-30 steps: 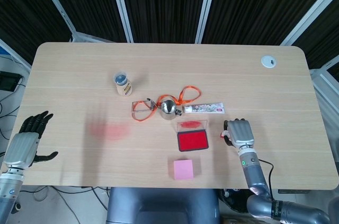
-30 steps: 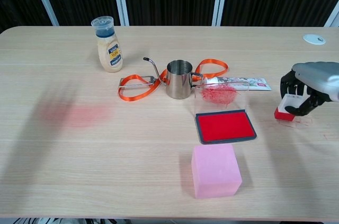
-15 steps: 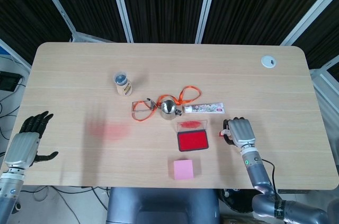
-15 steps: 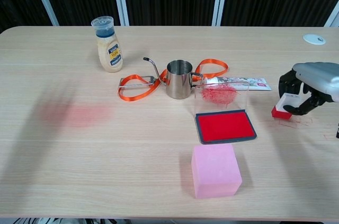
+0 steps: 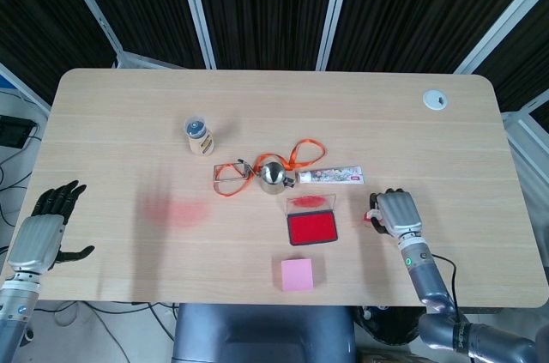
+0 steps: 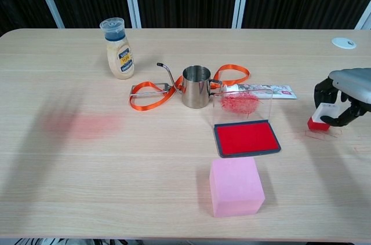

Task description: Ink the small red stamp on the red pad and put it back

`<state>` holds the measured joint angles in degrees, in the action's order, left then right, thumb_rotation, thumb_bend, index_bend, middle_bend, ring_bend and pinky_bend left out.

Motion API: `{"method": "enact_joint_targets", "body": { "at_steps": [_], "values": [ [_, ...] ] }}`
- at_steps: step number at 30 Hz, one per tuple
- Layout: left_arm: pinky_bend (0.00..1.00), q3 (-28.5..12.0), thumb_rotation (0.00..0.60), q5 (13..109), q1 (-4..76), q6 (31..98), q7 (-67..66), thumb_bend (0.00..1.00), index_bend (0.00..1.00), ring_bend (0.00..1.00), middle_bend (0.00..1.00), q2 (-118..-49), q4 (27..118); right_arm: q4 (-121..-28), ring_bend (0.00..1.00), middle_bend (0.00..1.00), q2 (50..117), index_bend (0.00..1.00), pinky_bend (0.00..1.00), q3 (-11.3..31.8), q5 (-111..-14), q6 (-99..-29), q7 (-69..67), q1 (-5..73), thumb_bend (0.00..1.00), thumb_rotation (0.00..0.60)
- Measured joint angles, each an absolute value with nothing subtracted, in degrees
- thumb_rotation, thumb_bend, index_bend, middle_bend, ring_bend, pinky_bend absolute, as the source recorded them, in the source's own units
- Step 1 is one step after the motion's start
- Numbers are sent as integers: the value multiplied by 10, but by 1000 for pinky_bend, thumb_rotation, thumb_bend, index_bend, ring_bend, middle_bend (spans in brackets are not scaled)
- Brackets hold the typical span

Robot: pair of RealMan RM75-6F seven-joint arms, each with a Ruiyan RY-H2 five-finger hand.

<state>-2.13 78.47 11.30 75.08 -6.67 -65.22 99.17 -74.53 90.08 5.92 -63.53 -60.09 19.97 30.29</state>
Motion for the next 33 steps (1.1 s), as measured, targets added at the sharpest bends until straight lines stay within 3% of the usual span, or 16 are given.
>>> {"method": "enact_joint_targets", "body": {
  "at_steps": [7, 33],
  "values": [
    [0, -22, 600, 783, 113, 752, -70, 37, 0, 0, 0, -653, 991, -740, 376, 510, 902, 750, 390, 61, -635, -595, 198, 299, 455, 600],
    [0, -22, 600, 783, 113, 751, -70, 37, 0, 0, 0, -654, 990, -723, 373, 487, 916, 718, 390, 69, -632, -593, 206, 290, 430, 600]
  ]
}}
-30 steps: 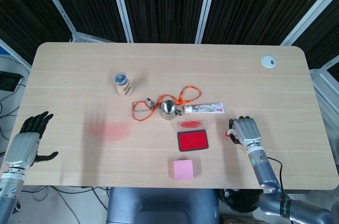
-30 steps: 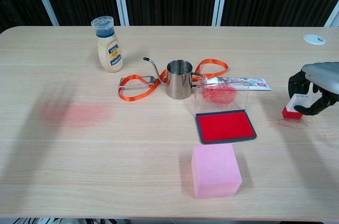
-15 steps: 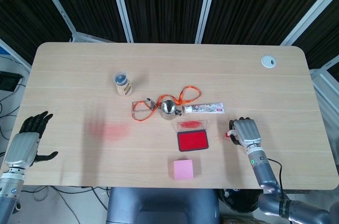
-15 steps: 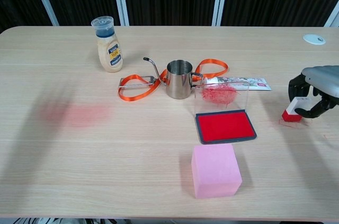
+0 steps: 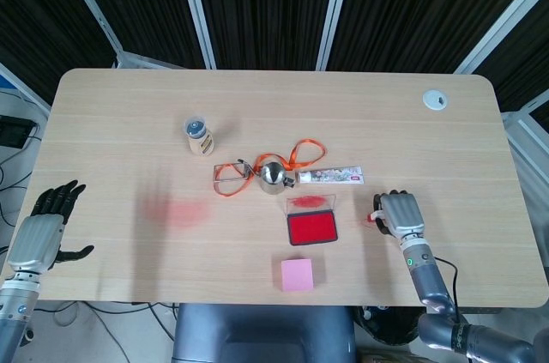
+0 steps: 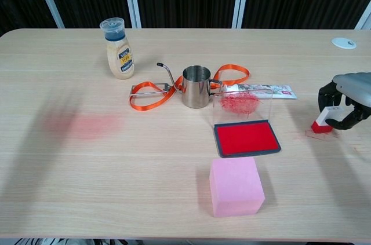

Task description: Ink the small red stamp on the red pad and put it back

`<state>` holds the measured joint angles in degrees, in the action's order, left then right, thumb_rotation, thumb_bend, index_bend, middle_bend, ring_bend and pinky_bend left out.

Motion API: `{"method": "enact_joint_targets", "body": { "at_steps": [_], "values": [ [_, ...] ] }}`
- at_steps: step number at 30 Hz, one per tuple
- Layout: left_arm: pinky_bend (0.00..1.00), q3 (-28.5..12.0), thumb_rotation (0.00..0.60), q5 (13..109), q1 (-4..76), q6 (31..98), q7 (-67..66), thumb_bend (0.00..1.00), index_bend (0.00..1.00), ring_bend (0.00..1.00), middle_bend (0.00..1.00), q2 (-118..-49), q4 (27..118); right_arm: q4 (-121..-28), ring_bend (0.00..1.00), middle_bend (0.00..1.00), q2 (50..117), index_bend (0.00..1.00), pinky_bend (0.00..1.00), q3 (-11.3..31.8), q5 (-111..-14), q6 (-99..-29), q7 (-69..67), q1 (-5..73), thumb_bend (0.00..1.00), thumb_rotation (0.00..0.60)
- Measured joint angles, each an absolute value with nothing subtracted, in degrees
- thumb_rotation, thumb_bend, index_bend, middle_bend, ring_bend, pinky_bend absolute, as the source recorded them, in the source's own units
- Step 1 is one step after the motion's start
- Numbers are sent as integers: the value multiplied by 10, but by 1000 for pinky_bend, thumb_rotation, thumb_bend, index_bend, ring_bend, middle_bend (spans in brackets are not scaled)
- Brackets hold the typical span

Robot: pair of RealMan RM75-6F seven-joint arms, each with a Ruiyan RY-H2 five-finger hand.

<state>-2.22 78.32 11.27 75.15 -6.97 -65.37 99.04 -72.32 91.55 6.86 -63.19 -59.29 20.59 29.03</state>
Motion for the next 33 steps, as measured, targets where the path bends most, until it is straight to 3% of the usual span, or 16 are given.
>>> {"method": "enact_joint_targets", "body": {
  "at_steps": [33],
  "values": [
    [0, -22, 600, 782, 113, 751, -70, 38, 0, 0, 0, -653, 991, -727, 344, 419, 918, 614, 389, 76, -604, -585, 243, 287, 398, 600]
  ]
}}
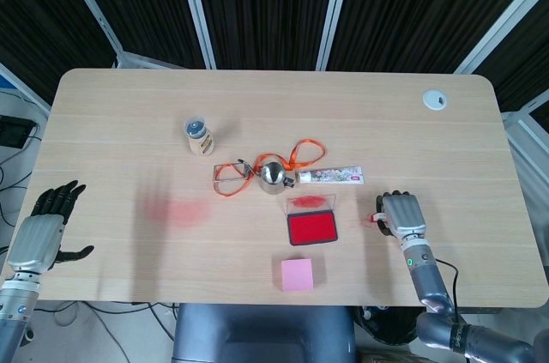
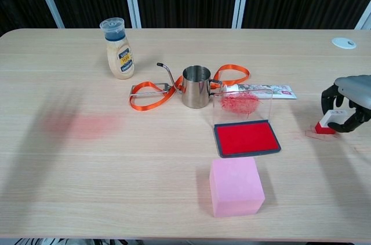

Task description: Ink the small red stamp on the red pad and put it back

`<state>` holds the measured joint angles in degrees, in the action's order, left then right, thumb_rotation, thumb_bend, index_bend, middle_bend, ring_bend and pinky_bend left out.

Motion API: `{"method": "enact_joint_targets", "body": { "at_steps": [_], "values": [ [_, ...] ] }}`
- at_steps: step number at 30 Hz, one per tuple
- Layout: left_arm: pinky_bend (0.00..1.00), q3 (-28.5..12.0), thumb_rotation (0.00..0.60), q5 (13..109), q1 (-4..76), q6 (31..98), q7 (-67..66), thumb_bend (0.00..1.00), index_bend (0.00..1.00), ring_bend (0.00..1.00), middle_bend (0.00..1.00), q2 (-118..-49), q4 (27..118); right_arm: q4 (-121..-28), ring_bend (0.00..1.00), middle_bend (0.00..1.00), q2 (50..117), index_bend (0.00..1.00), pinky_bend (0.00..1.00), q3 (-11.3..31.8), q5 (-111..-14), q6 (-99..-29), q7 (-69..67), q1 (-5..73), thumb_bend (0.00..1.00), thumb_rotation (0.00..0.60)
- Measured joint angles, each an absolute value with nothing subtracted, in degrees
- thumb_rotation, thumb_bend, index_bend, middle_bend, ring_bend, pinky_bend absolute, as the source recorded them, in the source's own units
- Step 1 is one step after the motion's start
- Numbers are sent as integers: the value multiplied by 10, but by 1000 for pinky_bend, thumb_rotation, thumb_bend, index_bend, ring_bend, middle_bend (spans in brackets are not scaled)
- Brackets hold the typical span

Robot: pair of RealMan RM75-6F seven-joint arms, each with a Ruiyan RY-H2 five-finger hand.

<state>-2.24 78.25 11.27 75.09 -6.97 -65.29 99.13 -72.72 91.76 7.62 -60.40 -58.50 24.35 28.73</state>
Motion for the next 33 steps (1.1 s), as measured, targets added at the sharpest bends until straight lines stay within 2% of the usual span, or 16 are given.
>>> {"method": "enact_joint_targets", "body": {
  "at_steps": [26, 29, 33],
  "values": [
    [0, -22, 600, 783, 113, 751, -70, 37, 0, 0, 0, -653, 991, -734, 329, 387, 917, 485, 382, 79, -587, -582, 262, 289, 398, 600],
    [0, -22, 600, 783, 113, 751, -70, 37, 0, 0, 0, -653, 991, -735, 329, 386, 917, 455, 382, 79, -585, -582, 264, 290, 397, 600],
    [0, -22, 600, 783, 113, 751, -70, 37, 0, 0, 0, -653, 991, -736, 321, 373, 917, 365, 381, 79, -583, -583, 266, 290, 394, 600]
  ]
}}
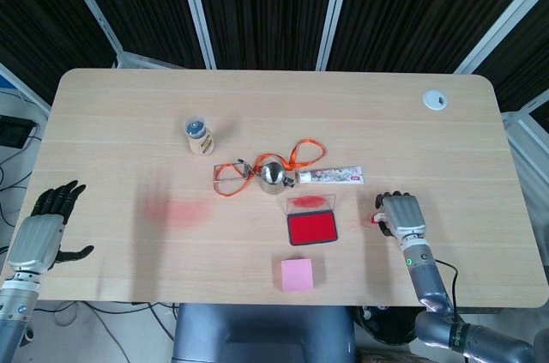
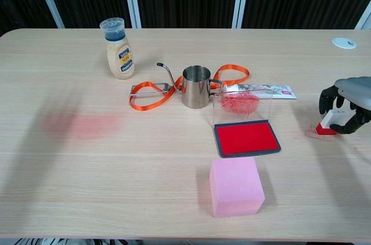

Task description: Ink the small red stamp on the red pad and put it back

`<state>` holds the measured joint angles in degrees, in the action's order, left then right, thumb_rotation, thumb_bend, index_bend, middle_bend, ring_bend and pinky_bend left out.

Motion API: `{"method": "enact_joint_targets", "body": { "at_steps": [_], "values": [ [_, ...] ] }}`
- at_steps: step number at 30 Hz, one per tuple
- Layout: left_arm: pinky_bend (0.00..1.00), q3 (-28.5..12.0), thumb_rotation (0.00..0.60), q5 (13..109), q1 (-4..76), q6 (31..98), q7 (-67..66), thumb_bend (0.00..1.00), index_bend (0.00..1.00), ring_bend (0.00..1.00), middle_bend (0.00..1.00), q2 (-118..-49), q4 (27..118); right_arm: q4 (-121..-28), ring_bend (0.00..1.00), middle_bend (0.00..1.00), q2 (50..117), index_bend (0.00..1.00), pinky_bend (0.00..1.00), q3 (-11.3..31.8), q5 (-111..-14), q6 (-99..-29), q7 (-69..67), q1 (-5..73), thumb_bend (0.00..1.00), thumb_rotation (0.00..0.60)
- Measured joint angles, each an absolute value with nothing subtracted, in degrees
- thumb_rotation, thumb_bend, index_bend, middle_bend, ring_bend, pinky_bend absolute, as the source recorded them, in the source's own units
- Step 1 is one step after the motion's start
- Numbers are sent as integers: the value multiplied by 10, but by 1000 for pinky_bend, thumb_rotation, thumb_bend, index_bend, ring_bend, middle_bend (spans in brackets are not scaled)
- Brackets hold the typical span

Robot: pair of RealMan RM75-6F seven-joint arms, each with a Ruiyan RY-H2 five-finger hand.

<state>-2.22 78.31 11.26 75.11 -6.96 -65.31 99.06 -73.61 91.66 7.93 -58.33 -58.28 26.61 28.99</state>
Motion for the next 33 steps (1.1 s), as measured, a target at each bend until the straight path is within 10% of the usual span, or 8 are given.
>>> {"method": "enact_joint_targets", "body": {
  "at_steps": [16, 33],
  "values": [
    [0, -22, 600, 783, 112, 751, -69, 37, 0, 0, 0, -653, 991, -759, 135, 66, 908, 21, 276, 77, -552, -585, 310, 291, 169, 600],
    [0, -20, 600, 796, 111, 758, -67, 37, 0, 0, 0, -651, 986, -944, 52, 14, 762, 0, 259, 57, -621, -679, 349, 263, 153, 600]
  ]
}}
